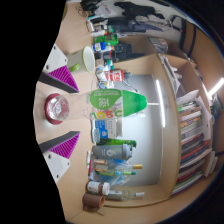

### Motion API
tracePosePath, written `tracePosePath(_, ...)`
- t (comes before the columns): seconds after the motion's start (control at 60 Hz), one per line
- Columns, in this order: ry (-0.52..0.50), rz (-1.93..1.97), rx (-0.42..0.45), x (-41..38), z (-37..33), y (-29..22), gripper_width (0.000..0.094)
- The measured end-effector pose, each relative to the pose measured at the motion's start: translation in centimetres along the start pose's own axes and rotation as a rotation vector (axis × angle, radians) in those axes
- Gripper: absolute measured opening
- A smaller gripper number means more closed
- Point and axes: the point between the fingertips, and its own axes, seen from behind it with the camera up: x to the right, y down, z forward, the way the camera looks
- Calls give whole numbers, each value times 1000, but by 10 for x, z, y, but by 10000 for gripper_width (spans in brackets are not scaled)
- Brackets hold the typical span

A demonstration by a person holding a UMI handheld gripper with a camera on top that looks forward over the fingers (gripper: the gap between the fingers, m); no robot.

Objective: Pour water

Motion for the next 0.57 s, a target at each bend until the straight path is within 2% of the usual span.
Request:
tracePosePath(0.317, -24, 48, 88, -3, -145, 2, 839)
tracePosePath(0.567, 25, 58, 83, 12, -243, 31, 838)
